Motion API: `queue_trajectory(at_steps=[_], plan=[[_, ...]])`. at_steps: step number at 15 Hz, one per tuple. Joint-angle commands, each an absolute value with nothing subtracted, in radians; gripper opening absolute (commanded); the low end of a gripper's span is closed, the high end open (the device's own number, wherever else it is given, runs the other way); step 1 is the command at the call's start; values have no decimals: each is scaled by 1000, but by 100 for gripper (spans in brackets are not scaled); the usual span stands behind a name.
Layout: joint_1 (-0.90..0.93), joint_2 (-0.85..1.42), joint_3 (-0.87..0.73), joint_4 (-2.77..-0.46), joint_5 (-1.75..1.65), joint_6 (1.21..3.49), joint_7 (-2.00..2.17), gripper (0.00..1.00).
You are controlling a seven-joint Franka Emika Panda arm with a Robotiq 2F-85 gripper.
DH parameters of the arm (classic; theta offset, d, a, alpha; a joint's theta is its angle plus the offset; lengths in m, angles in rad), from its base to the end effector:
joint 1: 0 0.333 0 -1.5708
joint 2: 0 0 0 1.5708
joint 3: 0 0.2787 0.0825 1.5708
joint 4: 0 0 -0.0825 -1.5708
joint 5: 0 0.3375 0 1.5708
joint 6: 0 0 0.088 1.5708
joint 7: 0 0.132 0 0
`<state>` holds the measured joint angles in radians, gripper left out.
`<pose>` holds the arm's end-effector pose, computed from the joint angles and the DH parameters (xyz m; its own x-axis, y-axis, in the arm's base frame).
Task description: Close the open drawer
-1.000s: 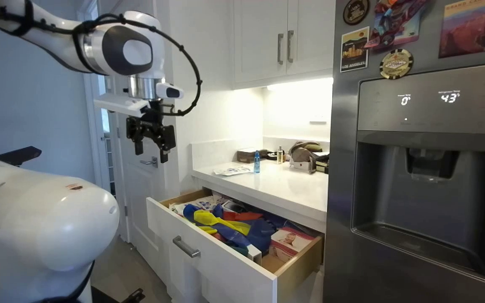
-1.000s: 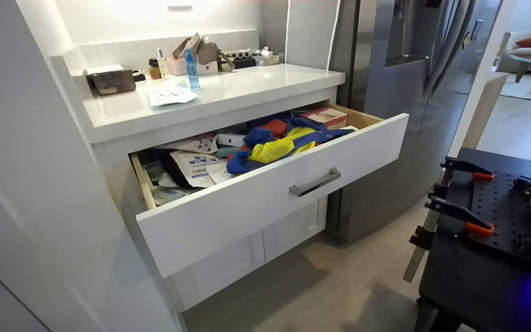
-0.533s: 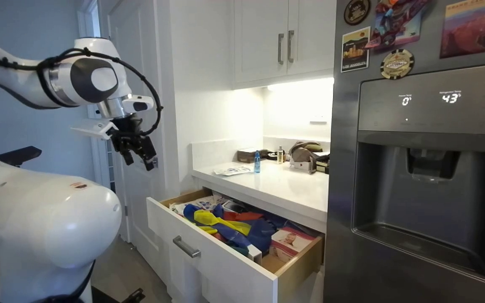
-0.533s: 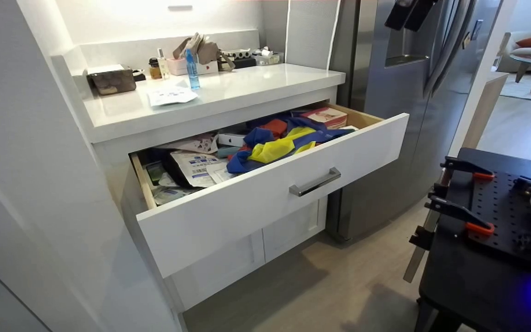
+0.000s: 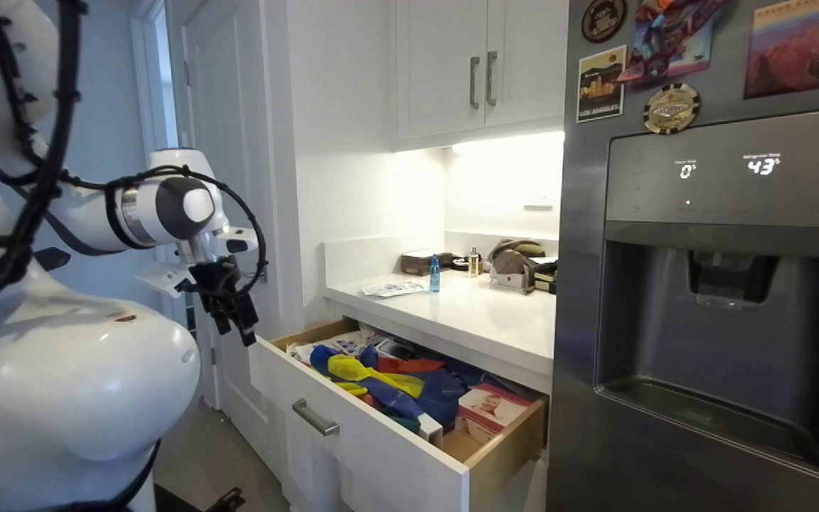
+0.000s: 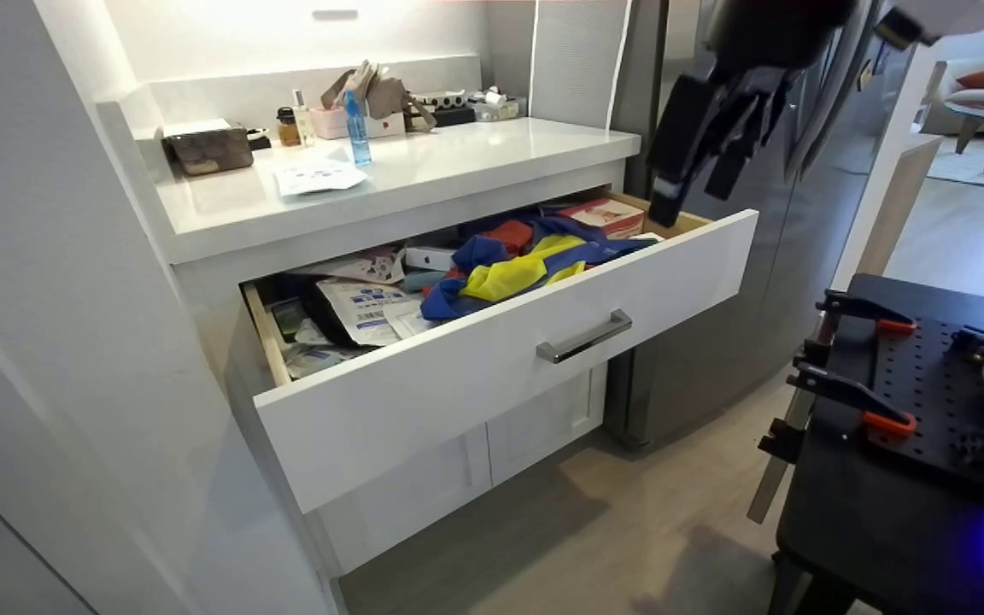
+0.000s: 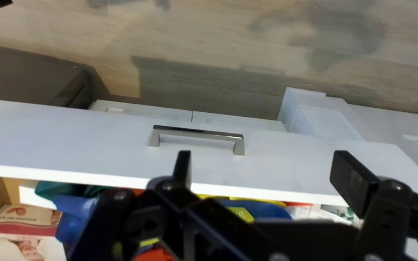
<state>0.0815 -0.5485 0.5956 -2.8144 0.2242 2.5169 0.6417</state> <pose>0.2929 0.2021 0.3265 0.9545 -0.1752 0.2412 -0.1772 -0.9841 -0.0137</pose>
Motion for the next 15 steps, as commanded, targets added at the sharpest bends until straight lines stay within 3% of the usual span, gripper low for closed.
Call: queue_trajectory(at_steps=[1, 3, 7, 11, 15], plan=[[28, -316, 592, -2814, 132, 2659, 729, 73], [12, -220, 570, -2814, 76, 2717, 762, 62], [52, -96, 488, -2797, -22, 2787, 812, 31], [15, -78, 532, -2787, -53, 2842, 821, 3], [-17, -81, 543, -2782, -284, 2900, 940, 1]])
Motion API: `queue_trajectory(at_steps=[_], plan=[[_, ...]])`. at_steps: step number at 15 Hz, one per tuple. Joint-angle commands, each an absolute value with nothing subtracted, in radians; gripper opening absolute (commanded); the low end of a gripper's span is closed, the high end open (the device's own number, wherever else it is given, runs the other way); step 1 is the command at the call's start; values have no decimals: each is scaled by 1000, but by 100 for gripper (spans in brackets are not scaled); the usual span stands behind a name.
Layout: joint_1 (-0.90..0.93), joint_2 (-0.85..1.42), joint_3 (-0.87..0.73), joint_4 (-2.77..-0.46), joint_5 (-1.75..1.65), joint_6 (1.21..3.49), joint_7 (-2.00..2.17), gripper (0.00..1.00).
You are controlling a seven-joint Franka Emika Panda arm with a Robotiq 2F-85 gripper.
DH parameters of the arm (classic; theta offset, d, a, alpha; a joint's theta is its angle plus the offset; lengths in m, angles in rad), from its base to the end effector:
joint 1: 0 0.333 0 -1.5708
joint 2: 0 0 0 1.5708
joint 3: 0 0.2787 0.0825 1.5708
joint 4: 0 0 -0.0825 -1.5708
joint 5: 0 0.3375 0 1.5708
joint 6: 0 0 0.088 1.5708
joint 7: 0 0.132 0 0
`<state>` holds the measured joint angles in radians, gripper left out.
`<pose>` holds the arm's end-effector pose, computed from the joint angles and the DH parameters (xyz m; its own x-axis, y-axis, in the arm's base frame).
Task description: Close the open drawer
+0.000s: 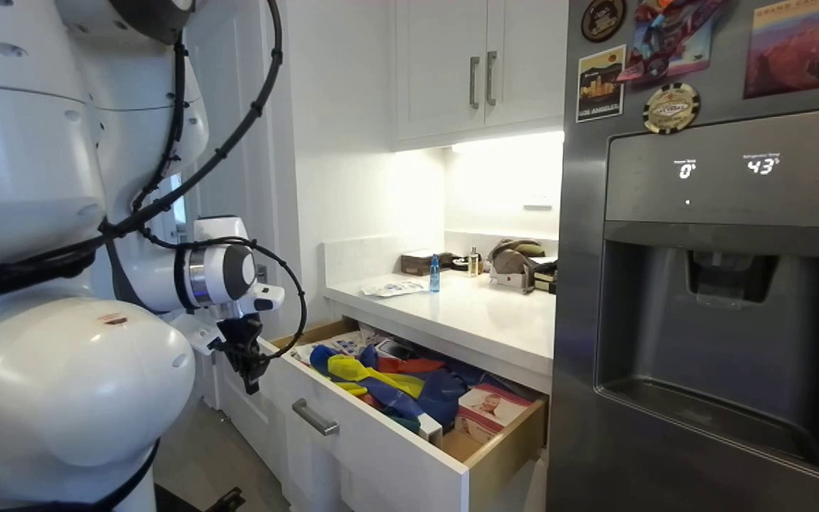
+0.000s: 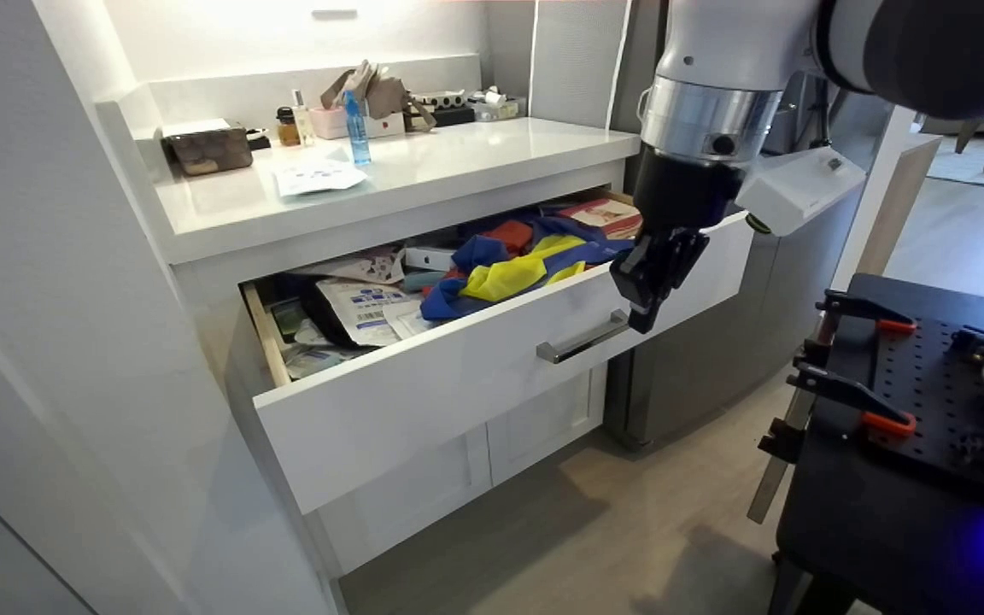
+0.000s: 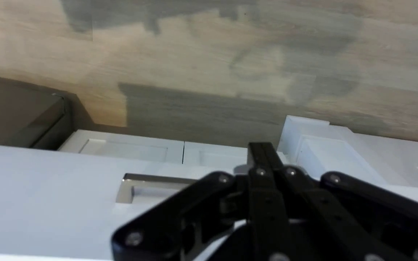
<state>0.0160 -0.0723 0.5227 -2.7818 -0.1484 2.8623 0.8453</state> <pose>0.3282 0.1994 0.2238 0.9731 -0.1653 0.1603 -0.1616 -0.9862 -0.0358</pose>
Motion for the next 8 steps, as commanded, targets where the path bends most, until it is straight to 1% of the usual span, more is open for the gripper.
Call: queue_trajectory(at_steps=[1, 8], plan=[[-27, -81, 543, -2781, -351, 2905, 985, 2], [-91, -63, 540, -2770, -742, 2900, 1251, 0]])
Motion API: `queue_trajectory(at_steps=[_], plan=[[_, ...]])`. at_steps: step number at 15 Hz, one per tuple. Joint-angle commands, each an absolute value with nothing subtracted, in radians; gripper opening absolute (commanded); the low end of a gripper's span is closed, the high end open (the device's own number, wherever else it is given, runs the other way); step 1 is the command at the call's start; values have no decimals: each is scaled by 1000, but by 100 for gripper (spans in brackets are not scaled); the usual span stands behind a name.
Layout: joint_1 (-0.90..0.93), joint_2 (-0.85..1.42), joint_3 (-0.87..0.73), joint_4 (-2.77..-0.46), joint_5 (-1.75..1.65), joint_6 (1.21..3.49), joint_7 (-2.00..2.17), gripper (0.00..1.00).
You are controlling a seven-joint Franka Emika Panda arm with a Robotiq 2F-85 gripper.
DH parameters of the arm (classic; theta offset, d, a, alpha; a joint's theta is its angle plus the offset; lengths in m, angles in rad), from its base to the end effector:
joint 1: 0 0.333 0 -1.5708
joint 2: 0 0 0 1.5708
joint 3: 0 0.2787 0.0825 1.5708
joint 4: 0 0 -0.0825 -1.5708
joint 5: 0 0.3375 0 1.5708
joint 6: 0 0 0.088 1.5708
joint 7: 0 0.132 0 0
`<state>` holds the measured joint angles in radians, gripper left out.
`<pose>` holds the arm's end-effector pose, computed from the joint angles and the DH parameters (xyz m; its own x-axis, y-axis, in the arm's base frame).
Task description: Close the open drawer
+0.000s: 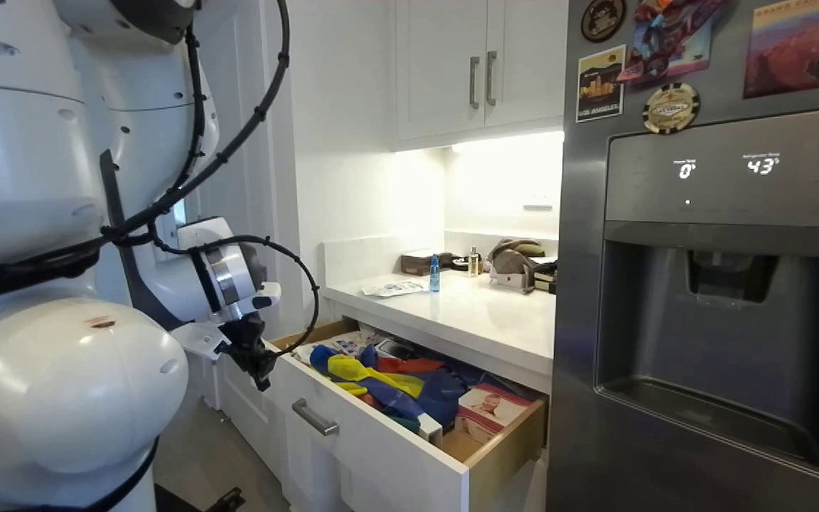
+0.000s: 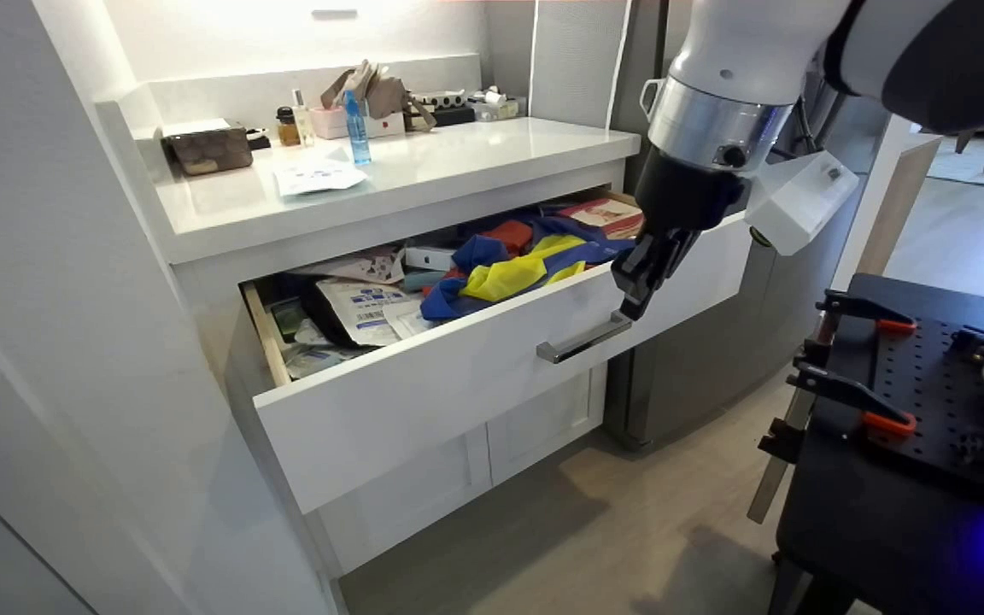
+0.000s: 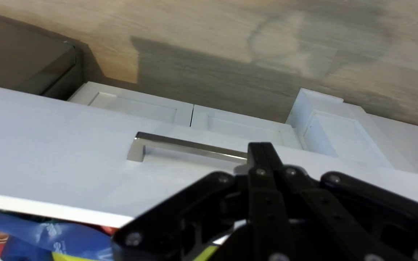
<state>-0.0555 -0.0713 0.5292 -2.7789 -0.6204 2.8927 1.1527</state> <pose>0.3262 0.1968 0.2229 0.9575 -0.0778 0.2777 -0.0913 -0.9952 0.0361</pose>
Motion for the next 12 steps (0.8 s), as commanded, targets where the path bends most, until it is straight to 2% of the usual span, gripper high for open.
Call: queue_trajectory(at_steps=[1, 12], plan=[[-99, -54, 539, -2762, -792, 2892, 1288, 0], [-99, 284, 465, -2493, -1237, 2754, 1617, 0]])
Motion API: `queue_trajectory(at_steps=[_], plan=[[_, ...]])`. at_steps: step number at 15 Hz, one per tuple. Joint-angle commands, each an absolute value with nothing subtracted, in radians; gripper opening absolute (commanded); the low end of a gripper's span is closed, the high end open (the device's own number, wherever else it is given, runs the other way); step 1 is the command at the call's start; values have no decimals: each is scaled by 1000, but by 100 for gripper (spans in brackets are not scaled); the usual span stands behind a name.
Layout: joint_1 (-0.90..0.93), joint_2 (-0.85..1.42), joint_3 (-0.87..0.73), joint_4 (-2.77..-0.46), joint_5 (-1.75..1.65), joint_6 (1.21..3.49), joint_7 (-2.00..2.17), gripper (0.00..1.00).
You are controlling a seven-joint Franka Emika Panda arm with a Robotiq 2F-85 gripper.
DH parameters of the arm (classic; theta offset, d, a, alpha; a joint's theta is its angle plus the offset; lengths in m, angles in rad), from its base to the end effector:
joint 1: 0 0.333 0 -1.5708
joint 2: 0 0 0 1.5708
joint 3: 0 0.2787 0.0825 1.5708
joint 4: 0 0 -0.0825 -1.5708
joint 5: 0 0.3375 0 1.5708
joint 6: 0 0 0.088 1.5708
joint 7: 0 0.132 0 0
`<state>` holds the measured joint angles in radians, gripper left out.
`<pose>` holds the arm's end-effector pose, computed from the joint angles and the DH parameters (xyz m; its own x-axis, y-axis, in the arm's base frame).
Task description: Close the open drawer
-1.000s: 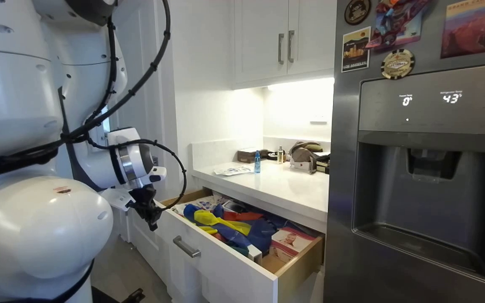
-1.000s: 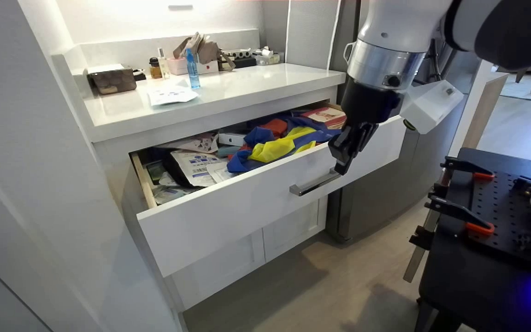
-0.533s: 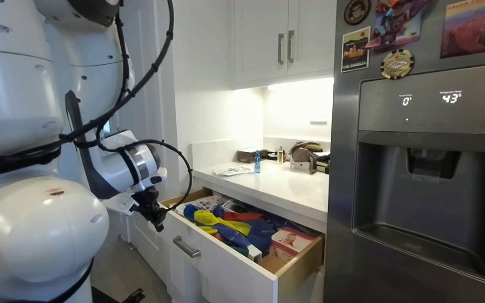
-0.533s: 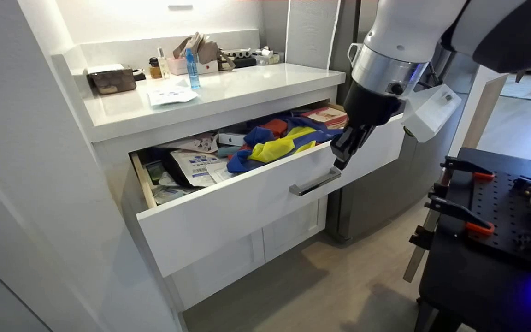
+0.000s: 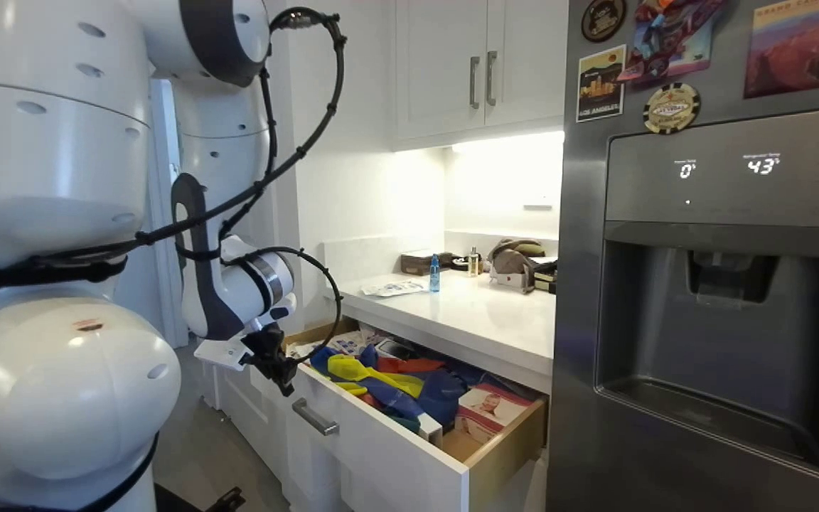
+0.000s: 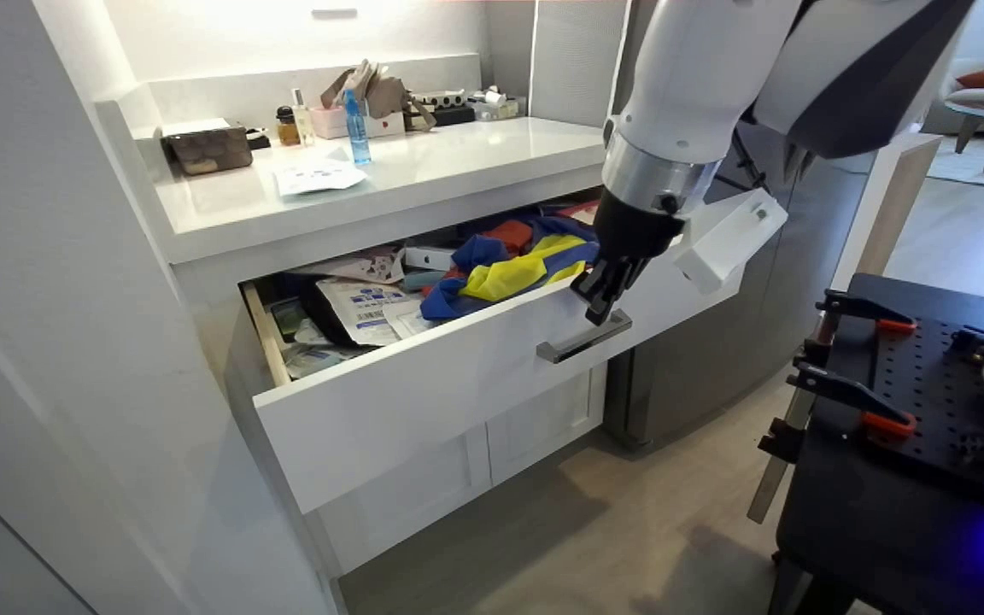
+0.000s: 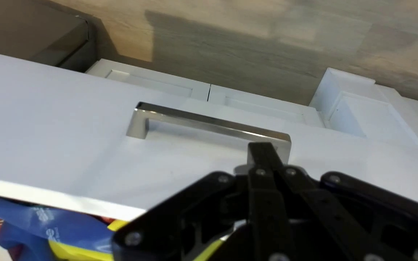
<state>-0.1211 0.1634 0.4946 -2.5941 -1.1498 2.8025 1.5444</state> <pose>0.3610 0.1896 0.1870 0.9431 -0.0780 0.3232 -0.1148 -0.9887 0.0963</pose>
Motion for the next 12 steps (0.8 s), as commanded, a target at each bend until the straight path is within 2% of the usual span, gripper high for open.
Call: queue_trajectory(at_steps=[1, 7, 12], plan=[[-95, 316, 453, -2467, -1264, 2746, 1633, 1], [-66, 435, 403, -2357, -1379, 2714, 1696, 1], [-56, 430, 402, -2335, -1417, 2680, 1716, 1]])
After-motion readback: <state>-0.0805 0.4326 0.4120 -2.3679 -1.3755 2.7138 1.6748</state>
